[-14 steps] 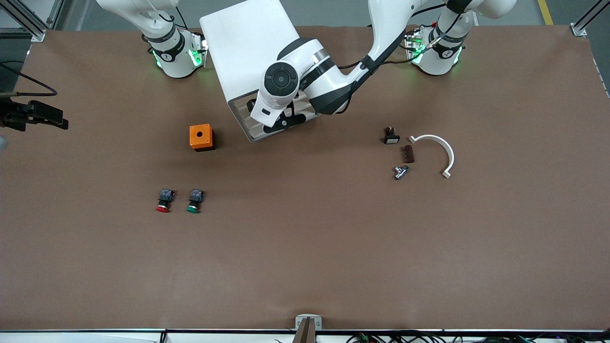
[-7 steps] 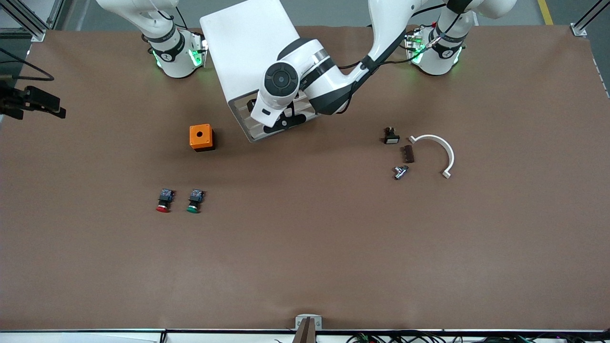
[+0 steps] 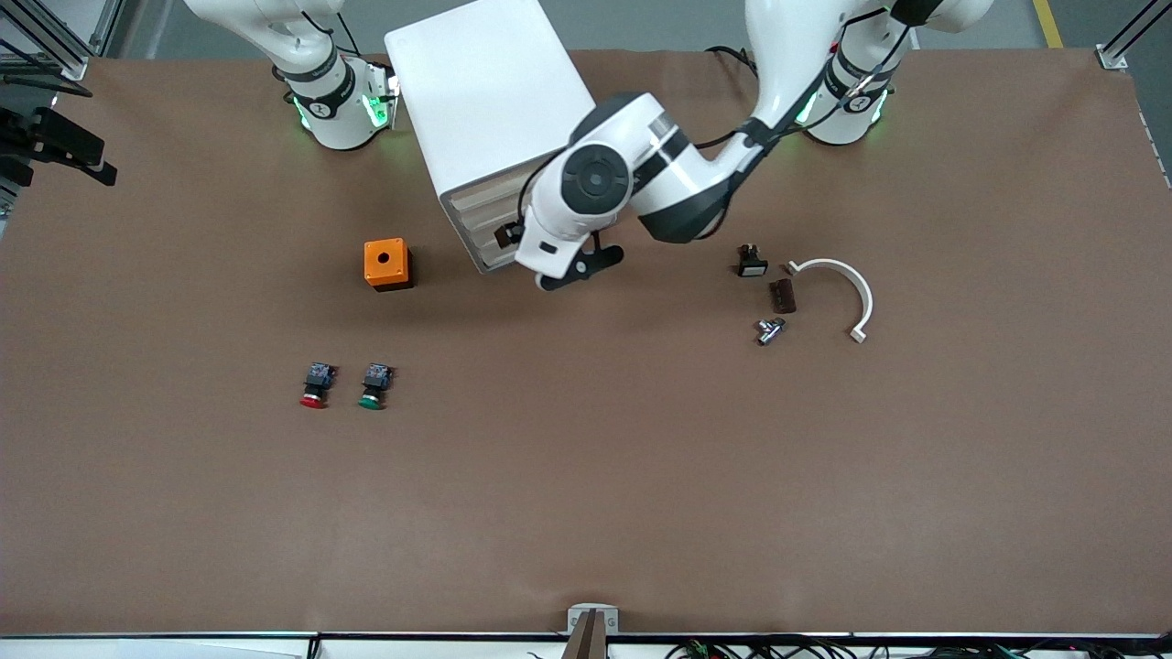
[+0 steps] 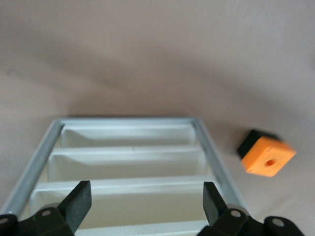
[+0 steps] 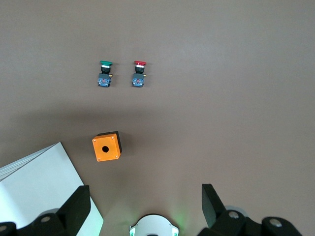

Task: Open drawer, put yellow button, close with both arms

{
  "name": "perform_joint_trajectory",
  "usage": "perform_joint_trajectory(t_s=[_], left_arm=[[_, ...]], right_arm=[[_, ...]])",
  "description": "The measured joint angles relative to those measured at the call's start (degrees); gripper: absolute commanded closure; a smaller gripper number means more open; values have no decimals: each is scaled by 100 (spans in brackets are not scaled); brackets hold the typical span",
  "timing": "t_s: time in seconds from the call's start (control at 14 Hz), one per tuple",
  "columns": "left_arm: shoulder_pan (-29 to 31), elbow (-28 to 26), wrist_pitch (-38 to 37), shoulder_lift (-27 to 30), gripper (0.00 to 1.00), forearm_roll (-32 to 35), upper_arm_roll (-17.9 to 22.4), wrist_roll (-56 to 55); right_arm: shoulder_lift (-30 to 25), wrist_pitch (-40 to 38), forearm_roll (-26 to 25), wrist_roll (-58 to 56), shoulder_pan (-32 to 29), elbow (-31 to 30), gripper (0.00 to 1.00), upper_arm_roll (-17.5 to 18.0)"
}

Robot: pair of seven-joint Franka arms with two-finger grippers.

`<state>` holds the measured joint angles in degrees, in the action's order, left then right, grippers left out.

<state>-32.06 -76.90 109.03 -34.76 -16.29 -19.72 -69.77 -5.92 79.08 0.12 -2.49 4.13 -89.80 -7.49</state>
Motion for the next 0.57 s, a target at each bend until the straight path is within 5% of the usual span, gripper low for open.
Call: perform_joint_trajectory(t_s=[0.57], left_arm=[[1450, 0, -496, 397, 0, 0, 2, 2]], right_arm=[[-178, 518, 95, 30, -27, -422, 0, -59]])
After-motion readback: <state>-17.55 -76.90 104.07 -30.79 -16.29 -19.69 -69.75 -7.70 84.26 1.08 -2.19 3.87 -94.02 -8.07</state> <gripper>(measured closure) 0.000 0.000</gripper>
